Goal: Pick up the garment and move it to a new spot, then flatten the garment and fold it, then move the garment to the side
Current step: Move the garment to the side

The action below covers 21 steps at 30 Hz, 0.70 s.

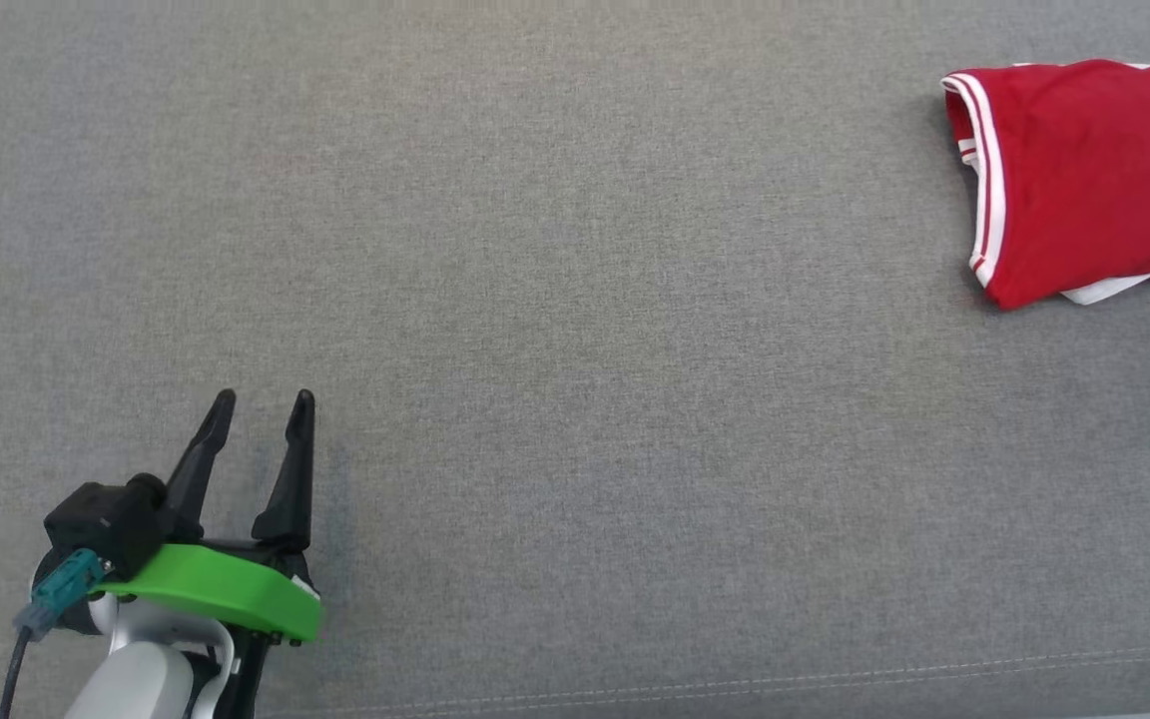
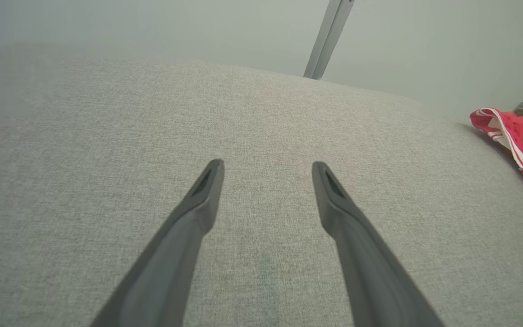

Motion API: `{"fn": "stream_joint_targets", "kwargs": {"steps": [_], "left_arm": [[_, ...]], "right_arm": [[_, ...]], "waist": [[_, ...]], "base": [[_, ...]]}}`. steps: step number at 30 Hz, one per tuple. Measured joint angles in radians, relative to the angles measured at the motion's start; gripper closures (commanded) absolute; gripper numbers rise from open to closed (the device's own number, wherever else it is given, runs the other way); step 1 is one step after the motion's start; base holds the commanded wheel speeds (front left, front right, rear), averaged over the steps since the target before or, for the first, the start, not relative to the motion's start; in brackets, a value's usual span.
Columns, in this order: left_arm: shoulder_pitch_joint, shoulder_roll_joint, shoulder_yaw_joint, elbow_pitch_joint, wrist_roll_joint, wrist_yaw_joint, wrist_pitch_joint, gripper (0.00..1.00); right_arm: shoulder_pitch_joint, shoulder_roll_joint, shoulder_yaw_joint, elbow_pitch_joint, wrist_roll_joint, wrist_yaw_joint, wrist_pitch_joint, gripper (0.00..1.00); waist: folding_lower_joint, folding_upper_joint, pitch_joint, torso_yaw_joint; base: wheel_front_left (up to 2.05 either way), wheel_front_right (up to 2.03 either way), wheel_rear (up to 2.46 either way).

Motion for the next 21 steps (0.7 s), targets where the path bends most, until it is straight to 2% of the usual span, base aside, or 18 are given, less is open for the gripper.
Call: {"fn": "stream_joint_targets", "kwargs": {"steps": [8, 13, 21], "left_arm": [[0.013, 0.034, 0.062, 0.064, 0.079, 0.018, -0.014, 0.0], [0.064, 0.038, 0.085, 0.097, 0.103, 0.027, -0.017, 0.0], [0.112, 0.026, 0.121, 0.129, 0.107, 0.031, -0.017, 0.0]], "right_arm": [[0.155, 0.148, 0.069, -0.048, -0.008, 0.0, -0.12, 0.0], [0.271, 0.2, 0.106, -0.056, -0.038, 0.0, -0.17, 0.0], [0.406, 0.251, 0.145, -0.064, -0.085, -0.001, -0.178, 0.0]], "waist": [[0.0, 0.0, -0.08, -0.032], [0.0, 0.0, -0.136, -0.045], [0.0, 0.0, -0.206, -0.041]], "base": [[0.0, 0.0, 0.0], [0.0, 0.0, 0.0], [0.0, 0.0, 0.0]]}}
